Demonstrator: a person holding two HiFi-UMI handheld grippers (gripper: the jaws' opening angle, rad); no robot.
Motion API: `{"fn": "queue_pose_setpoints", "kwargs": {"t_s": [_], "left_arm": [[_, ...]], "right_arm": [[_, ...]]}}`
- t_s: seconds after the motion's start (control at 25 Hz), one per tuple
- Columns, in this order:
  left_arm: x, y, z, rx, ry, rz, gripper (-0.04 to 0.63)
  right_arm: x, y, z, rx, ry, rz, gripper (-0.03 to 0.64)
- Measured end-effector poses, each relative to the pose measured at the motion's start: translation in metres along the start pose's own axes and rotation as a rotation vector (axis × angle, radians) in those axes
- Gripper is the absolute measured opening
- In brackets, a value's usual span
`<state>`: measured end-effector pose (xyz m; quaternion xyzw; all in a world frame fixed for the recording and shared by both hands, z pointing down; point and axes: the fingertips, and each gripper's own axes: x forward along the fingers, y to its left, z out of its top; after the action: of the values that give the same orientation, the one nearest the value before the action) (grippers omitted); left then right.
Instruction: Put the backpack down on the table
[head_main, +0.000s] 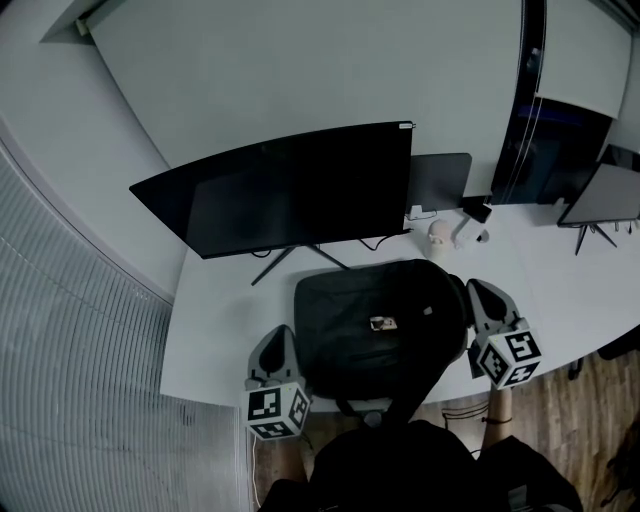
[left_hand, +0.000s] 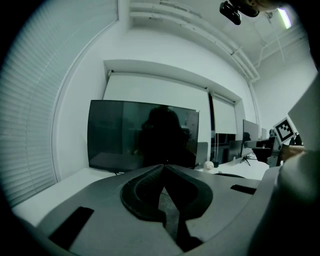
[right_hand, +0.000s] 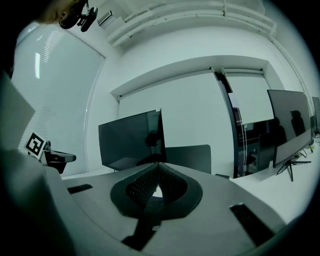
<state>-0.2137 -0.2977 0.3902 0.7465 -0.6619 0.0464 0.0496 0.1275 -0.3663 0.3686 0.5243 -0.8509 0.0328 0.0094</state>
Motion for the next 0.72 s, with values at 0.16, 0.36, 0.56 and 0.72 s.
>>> {"fn": "queue_pose_setpoints", "kwargs": {"t_s": [0.16, 0.36, 0.56, 0.72], "left_arm": [[0.0002, -0.0017, -0.002, 0.002, 0.01, -0.005, 0.015], [0.0014, -0.0024, -0.0041, 0.012, 0.018, -0.016, 0.015], [-0.0008, -0.0019, -0.0071, 0.023, 0.032, -0.015, 0.015], [-0.0031, 0.0006, -0.0085, 0.03, 0.035, -0.008, 0.015]], "right_arm": [[-0.0013, -0.0007, -0.0007, -0.01, 0.005, -0.007, 0.014], [-0.0018, -0.0007, -0.0027, -0.012, 0.004, -0.01, 0.014], [-0.0026, 0.0008, -0.0051, -0.009, 0.008, -0.003, 0.014], [-0.0027, 0.0033, -0.0071, -0.012, 0.01, 0.003, 0.012]]}}
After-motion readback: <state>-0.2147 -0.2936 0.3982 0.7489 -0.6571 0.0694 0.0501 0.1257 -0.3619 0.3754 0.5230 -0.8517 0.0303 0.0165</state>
